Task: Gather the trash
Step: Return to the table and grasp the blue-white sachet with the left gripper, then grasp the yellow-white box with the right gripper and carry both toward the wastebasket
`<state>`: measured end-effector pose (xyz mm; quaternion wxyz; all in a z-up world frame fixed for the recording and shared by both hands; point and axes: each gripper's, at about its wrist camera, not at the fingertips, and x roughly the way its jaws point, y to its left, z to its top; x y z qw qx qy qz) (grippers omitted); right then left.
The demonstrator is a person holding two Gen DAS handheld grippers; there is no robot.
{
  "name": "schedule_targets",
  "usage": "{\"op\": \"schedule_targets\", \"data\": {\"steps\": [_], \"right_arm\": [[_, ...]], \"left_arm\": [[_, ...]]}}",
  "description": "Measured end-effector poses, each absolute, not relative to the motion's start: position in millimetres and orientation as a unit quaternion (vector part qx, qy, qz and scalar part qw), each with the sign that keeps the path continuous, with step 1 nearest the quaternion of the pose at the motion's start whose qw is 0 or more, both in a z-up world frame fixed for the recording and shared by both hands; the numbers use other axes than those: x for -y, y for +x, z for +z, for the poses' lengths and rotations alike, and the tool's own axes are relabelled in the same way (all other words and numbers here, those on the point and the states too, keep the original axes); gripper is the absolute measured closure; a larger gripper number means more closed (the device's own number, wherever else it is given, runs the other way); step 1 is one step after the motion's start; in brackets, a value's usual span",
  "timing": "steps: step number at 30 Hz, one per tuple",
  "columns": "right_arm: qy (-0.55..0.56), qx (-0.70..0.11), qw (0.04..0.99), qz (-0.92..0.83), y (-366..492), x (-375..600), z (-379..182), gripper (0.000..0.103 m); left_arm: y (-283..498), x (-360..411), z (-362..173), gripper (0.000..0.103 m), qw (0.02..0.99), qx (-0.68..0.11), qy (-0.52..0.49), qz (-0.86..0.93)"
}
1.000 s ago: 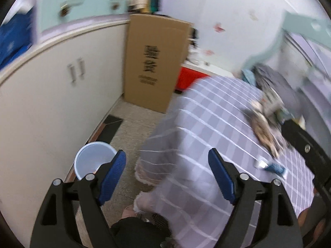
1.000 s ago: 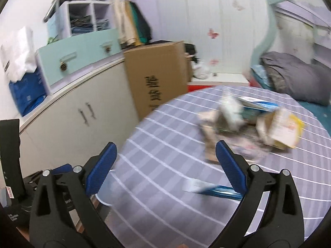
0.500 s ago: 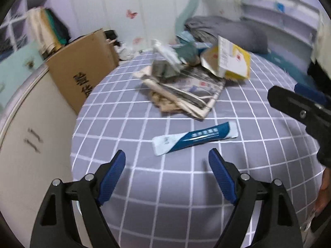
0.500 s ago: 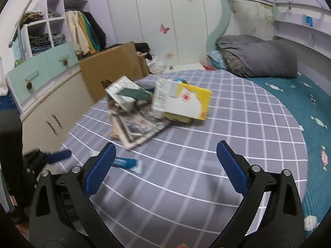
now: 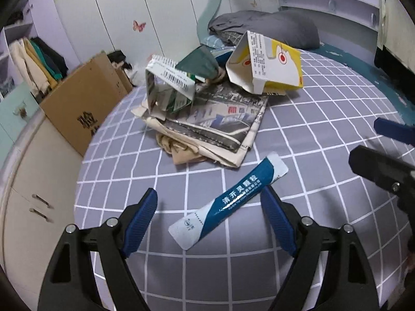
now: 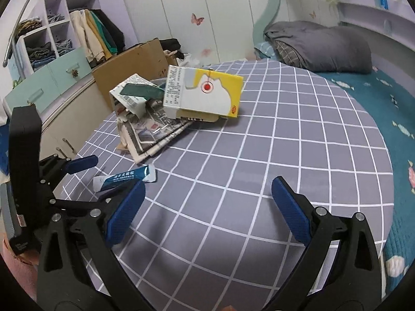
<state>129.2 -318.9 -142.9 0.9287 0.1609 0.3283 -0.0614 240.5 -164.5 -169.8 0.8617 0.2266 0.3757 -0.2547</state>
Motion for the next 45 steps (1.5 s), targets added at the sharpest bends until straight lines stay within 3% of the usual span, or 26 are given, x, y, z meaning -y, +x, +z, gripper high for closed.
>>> {"op": "schedule_targets", "data": {"steps": [2,4,8,11,20,28,45], "right_arm": [[0.167,-0.327,0.928,-0.062,128.0,319.8,-142.8,0.007],[0.167,-0.326,0.928,-0.061,128.9,319.4,-141.1,0.007],[0.16,-0.325,0.93,-0.058,129.0,316.4,-139.1,0.007],[0.158,-0.326,0.93,-0.058,130.8,316.2,-138.5,0.007],[0.154,-0.311,0.936,-0.056,152.1,318.8,-125.3,0.006],[0.194,-0.305,0.931,-0.052,199.1,342.8,-110.2,0.006],[0.234,-0.328,0.915,-0.013,266.9,369.8,-128.4,0.006]], "left_arm": [[241.3,160.5,-168.7,0.049,0.852,-0.4,0.185,-0.285],[238.2,158.1,-168.7,0.078,0.85,-0.402,0.166,-0.296],[227.6,157.9,-167.2,0.09,0.858,-0.4,0.152,-0.284],[224.2,145.4,-156.6,0.092,0.854,-0.414,0.078,-0.306],[230.0,97.2,-119.4,0.092,0.901,-0.377,-0.019,-0.214],[244.2,72.8,-100.1,0.092,0.928,-0.349,-0.04,-0.127],[265.8,63.5,-113.3,0.092,0.923,-0.366,-0.055,-0.104]]}}
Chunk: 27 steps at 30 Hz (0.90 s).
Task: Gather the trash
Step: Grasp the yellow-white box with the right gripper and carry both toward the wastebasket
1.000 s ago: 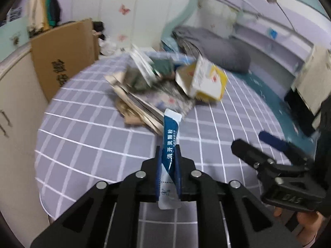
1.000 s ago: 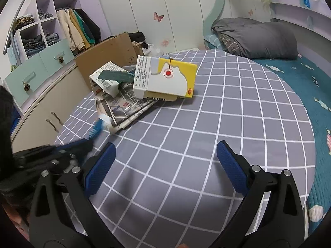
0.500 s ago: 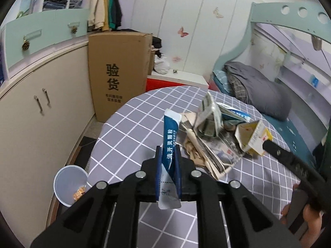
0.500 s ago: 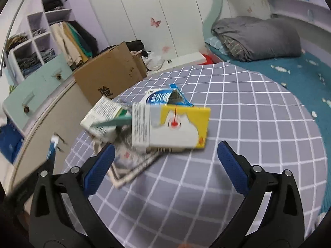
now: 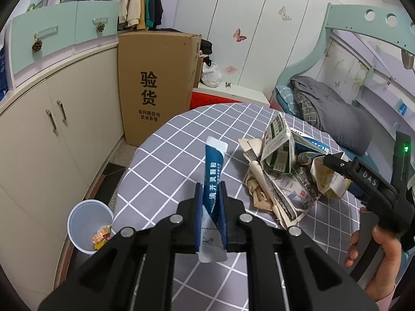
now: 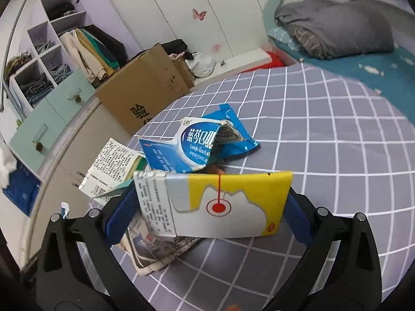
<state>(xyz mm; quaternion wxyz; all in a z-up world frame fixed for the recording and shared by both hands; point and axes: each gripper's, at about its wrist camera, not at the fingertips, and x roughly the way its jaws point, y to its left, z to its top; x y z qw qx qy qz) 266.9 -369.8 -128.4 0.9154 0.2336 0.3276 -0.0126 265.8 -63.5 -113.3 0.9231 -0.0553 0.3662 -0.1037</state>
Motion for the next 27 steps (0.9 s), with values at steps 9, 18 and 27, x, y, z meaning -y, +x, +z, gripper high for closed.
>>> {"op": "schedule_targets", "data": {"steps": [9,18,27], "right_arm": [[0.159,-0.243,0.956,-0.033,221.3,319.9,-75.7,0.012],[0.122,-0.237,0.955,0.13,210.5,178.0,-54.4,0.011],[0.069,-0.303,0.923,0.229,255.2,3.5,-100.0,0.011]], "left_arm": [[262.0,28.2,-107.6,0.092,0.928,-0.351,-0.081,-0.097],[244.7,-56.5,-107.7,0.092,0.934,-0.333,-0.118,-0.042],[236.7,-178.6,-140.3,0.092,0.917,-0.365,-0.149,0.055]]}}
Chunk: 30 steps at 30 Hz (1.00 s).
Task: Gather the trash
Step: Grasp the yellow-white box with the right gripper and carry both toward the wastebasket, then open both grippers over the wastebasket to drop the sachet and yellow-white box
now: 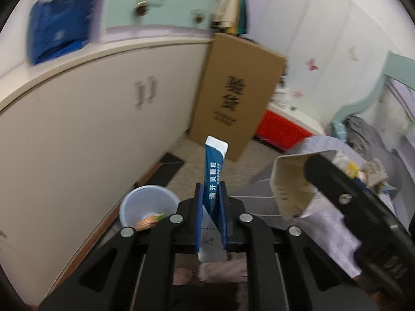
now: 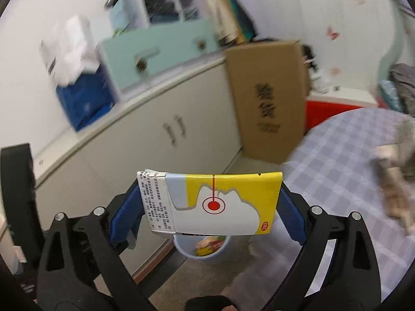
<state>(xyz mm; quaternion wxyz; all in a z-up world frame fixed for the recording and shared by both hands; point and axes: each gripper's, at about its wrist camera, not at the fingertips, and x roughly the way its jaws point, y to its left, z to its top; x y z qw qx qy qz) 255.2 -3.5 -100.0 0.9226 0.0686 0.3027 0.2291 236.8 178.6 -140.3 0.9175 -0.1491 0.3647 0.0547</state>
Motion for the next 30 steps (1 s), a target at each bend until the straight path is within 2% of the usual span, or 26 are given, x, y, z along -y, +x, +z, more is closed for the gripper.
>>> {"op": "schedule_targets", "data": {"steps": [4,12,14,15,16,30], "right_arm": [[0.058,-0.319,0.918,0.228,274.1,-42.6,-127.8,0.011],[0.078,-0.325,0.923,0.192,312.0,-62.2,-161.3,0.011],[0.087,-0.326,0.923,0.185,318.9,-64.1,-167.3,0.011],[0.09,-0.329,0.922,0.184,321.9,-65.8,-170.3,0.011],[0.094,-0.331,0.921,0.182,324.5,-65.5,-172.5,0.011],[0.08,-0.355,0.911,0.196,326.5,-73.2,-186.1,0.011]], "left_arm": [[251.0,-222.3,-165.9,0.092,0.896,-0.403,-0.171,0.073],[311.3,-261.2,-195.4,0.089,0.881,-0.439,-0.153,0.082],[328.1,-268.4,-199.5,0.073,0.881,-0.441,-0.148,0.088],[334.8,-271.9,-203.5,0.043,0.876,-0.45,-0.146,0.095],[339.2,-275.5,-207.6,0.027,0.871,-0.459,-0.143,0.102],[311.2,-294.7,-223.5,0.027,0.862,-0.459,-0.18,0.119]]}}
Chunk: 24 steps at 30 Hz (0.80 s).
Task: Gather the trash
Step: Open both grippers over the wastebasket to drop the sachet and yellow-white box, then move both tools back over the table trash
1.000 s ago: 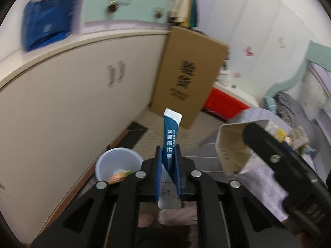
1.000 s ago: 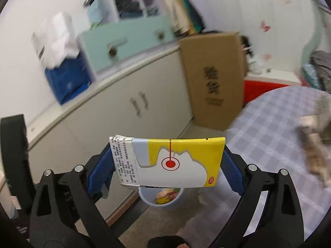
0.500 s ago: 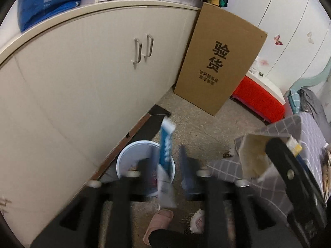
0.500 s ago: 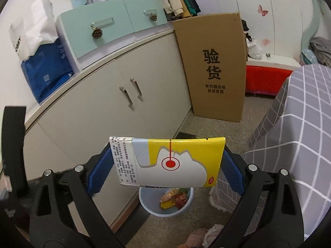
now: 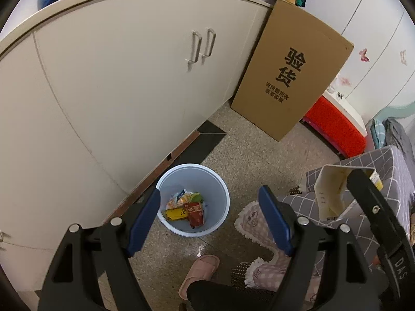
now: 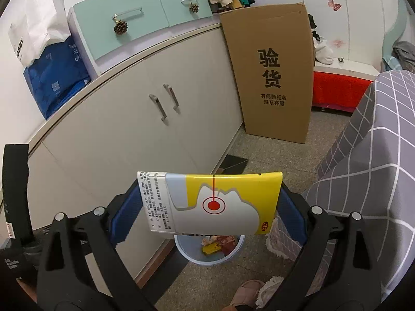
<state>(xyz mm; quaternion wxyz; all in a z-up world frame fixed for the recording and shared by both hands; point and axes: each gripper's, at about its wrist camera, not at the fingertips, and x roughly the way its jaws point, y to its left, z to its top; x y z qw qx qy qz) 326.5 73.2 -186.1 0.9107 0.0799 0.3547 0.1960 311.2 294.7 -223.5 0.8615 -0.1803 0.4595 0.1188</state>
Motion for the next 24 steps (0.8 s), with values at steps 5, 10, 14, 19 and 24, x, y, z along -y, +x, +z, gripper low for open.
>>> {"op": "schedule_targets", "data": {"steps": [5,10,14,19,24], "right_arm": [[0.076,-0.353,0.909,0.208,324.9,-84.0,-183.2,0.011],[0.073,-0.349,0.905,0.231,331.1,-107.1,-179.6,0.011],[0.087,-0.359,0.894,0.254,346.9,-130.5,-184.4,0.006],[0.07,-0.377,0.89,0.245,357.0,-147.1,-192.0,0.006],[0.057,-0.376,0.893,0.241,343.6,-138.4,-187.0,0.006]], "left_arm": [[298.5,-310.8,-221.6,0.027,0.86,-0.449,-0.197,0.138],[283.9,-332.8,-215.6,0.027,0.862,-0.428,-0.207,0.176],[276.8,-353.2,-213.3,0.027,0.855,-0.42,-0.218,0.21],[270.8,-366.0,-213.4,0.027,0.85,-0.419,-0.234,0.216],[267.9,-362.4,-210.5,0.027,0.854,-0.415,-0.236,0.208]]}}
